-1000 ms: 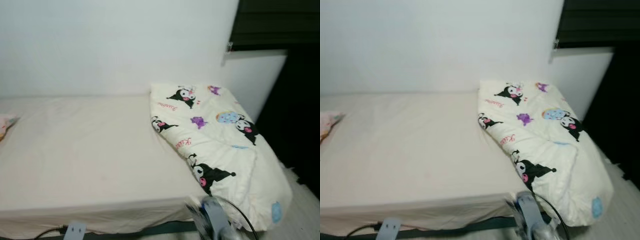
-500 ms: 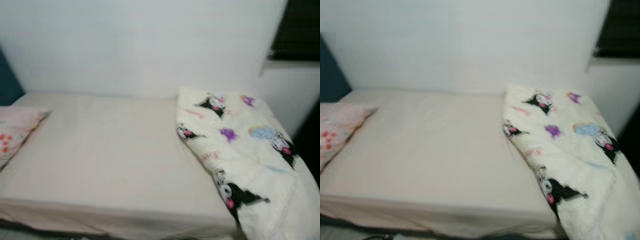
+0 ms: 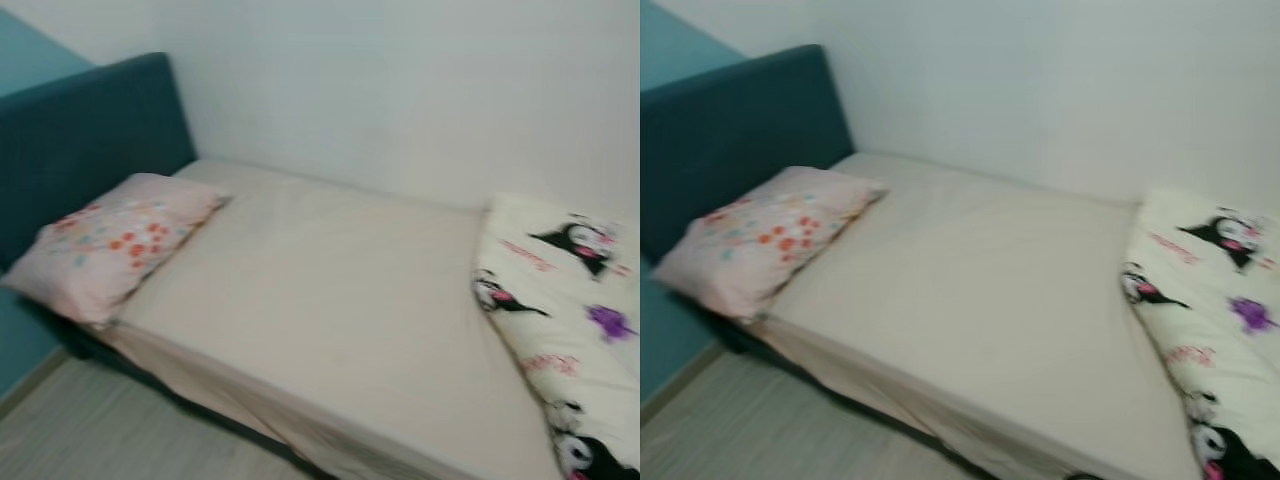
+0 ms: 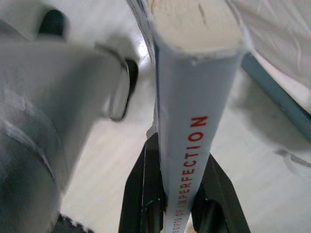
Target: Clean up the room
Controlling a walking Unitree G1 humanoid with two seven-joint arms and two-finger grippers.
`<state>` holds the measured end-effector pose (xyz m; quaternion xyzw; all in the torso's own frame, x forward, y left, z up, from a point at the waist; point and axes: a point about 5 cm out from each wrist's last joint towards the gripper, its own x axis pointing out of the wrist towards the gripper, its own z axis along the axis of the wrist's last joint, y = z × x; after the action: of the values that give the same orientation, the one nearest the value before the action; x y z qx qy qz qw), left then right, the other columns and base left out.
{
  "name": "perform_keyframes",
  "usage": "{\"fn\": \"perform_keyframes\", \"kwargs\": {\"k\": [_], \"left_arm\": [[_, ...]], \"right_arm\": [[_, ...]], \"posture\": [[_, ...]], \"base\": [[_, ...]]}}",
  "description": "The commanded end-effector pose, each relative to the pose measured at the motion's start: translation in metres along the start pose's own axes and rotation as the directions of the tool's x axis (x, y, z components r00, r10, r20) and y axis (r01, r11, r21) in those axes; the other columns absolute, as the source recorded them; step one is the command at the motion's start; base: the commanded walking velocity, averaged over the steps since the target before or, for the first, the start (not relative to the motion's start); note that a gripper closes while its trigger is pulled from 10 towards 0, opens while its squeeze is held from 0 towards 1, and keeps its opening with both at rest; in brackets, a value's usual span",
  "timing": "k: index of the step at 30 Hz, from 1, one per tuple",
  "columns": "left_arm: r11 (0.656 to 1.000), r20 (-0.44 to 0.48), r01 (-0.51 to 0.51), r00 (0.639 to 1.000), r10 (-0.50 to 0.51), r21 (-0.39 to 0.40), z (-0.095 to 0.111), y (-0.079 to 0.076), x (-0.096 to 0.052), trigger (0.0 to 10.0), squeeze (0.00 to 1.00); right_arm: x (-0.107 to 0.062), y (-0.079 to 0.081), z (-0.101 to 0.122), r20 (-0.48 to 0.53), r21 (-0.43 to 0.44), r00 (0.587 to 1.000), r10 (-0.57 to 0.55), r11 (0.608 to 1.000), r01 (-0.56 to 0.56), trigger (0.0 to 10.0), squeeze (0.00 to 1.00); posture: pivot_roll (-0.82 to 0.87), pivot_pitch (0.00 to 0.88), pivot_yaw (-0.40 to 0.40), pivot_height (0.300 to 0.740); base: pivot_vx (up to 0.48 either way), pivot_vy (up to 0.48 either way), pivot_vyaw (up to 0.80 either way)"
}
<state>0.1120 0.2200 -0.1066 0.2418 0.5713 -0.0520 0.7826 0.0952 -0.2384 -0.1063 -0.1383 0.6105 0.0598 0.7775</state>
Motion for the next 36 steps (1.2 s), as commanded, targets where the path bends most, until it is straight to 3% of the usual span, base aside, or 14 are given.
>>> {"fn": "perform_keyframes", "kwargs": {"k": [1,8,19,28,36], "left_arm": [[1.000,0.001,0.005,1.000,-0.005,0.023,0.000,0.000,0.000,10.0,0.00],[0.999,-0.003,0.012,1.000,-0.012,0.034,-0.001,-0.001,0.000,10.0,0.00],[1.000,0.019,0.009,1.000,-0.009,0.017,0.005,0.000,0.000,10.0,0.00],[1.000,0.004,0.008,1.000,-0.008,0.020,-0.002,0.003,0.000,10.0,0.00],[1.000,-0.011,-0.002,1.000,0.002,0.018,-0.006,0.006,0.000,10.0,0.00]], "right_arm": [[0.001,0.003,0.008,0.023,-0.017,1.000,0.002,1.000,-0.002,10.0,0.00],[0.003,0.019,0.012,0.022,-0.035,1.000,0.021,0.999,-0.020,10.0,0.00],[0.005,0.050,0.050,0.092,-0.093,0.994,0.057,0.994,-0.048,10.0,0.00],[0.005,0.046,0.047,0.087,-0.111,0.995,0.055,0.993,-0.045,10.0,0.00],[0.005,0.044,0.046,0.085,-0.116,0.995,0.059,0.992,-0.049,10.0,0.00]], "posture": [[-0.05,0.000,-0.031,0.729],[-0.04,0.000,-0.032,0.729],[-0.04,0.000,-0.036,0.729],[-0.04,0.000,-0.036,0.729],[-0.04,0.000,-0.034,0.729]], "base": [[0.000,0.000,0.78],[0.000,0.000,0.78],[0.000,0.000,0.78],[0.000,0.000,0.78],[0.341,0.000,0.78]]}}
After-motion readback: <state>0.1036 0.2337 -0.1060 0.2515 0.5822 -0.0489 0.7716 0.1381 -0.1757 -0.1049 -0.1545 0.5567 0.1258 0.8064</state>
